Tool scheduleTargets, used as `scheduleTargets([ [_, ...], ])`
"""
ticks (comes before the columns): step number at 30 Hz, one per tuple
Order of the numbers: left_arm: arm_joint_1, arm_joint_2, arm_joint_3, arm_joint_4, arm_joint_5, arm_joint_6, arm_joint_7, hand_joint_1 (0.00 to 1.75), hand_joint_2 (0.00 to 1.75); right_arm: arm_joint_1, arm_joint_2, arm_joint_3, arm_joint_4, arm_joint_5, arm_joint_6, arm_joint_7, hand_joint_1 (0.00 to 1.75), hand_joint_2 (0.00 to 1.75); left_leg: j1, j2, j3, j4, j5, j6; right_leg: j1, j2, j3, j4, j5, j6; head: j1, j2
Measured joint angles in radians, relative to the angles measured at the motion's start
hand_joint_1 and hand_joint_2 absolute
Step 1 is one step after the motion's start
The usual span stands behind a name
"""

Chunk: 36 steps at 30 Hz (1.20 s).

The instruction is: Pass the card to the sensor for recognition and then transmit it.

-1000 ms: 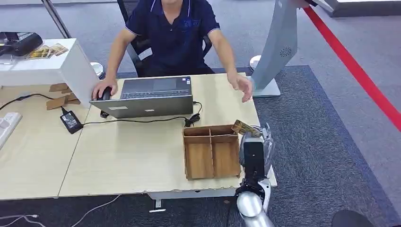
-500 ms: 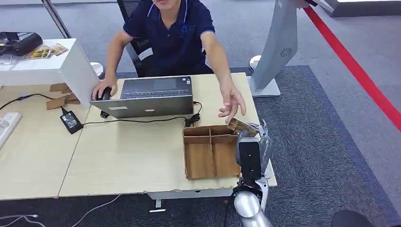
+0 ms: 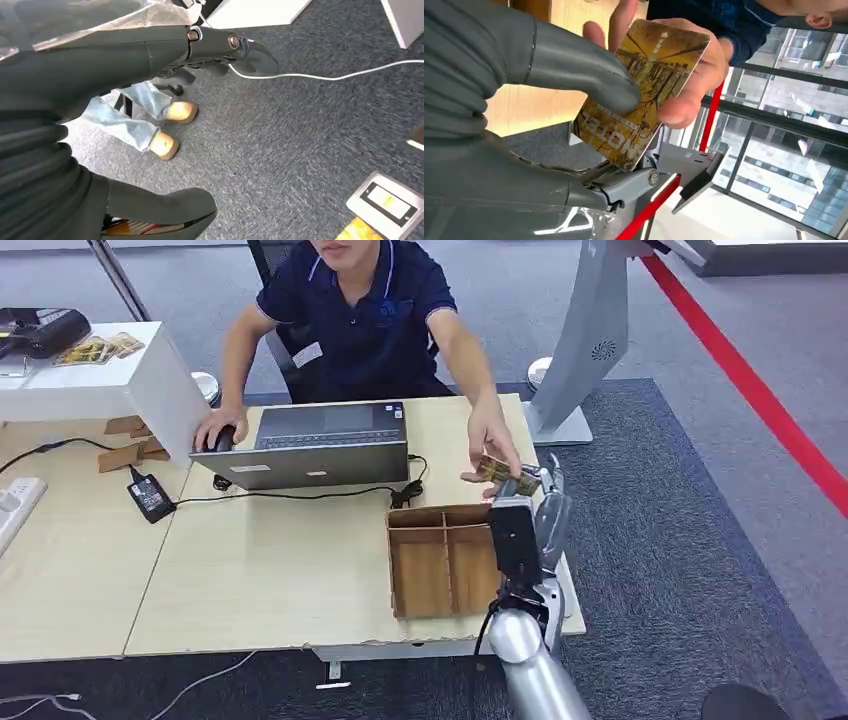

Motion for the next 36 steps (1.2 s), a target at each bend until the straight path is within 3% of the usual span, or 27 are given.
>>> scheduleTargets([
  [1, 0.000, 0.000, -0.003, 0.000, 0.001, 0.000, 0.000, 0.00, 1.75, -0.002, 0.000, 0.000, 0.004, 0.002, 0.000, 0.000, 1.75, 1.75, 0.000, 0.000, 0.000, 0.000, 0.000, 0.000, 0.000, 0.000, 0.000, 0.000, 0.000, 0.000, 0.000, 0.000],
  [2, 0.000, 0.000, -0.004, 0.000, 0.001, 0.000, 0.000, 0.00, 0.00, -0.003, 0.001, 0.000, 0.007, 0.005, 0.000, 0.000, 1.75, 1.75, 0.000, 0.000, 0.000, 0.000, 0.000, 0.000, 0.000, 0.000, 0.000, 0.000, 0.000, 0.000, 0.000, 0.000],
  [12, 0.000, 0.001, -0.013, 0.000, 0.006, 0.000, 0.000, 0.00, 0.00, -0.013, 0.001, -0.013, 0.034, 0.010, 0.000, -0.006, 1.75, 1.75, 0.000, 0.000, 0.000, 0.000, 0.000, 0.000, 0.000, 0.000, 0.000, 0.000, 0.000, 0.000, 0.000, 0.000],
  [13, 0.000, 0.001, -0.015, 0.000, 0.006, 0.000, 0.000, 0.00, 0.00, -0.013, 0.001, -0.014, 0.037, 0.010, 0.000, -0.006, 0.23, 1.75, 0.000, 0.000, 0.000, 0.000, 0.000, 0.000, 0.000, 0.000, 0.000, 0.000, 0.000, 0.000, 0.000, 0.000],
  [14, 0.000, 0.001, -0.018, 0.000, 0.006, 0.000, 0.000, 0.00, 0.00, -0.013, 0.001, -0.014, 0.039, 0.010, 0.000, -0.007, 0.00, 1.75, 0.000, 0.000, 0.000, 0.000, 0.000, 0.000, 0.000, 0.000, 0.000, 0.000, 0.000, 0.000, 0.000, 0.000],
  [36, 0.000, 0.005, -0.042, 0.000, 0.029, 0.003, 0.004, 0.00, 0.00, -0.008, 0.015, -0.027, 0.060, 0.024, 0.000, 0.016, 0.00, 1.75, 0.000, 0.000, 0.000, 0.000, 0.000, 0.000, 0.000, 0.000, 0.000, 0.000, 0.000, 0.000, 0.000, 0.000],
])
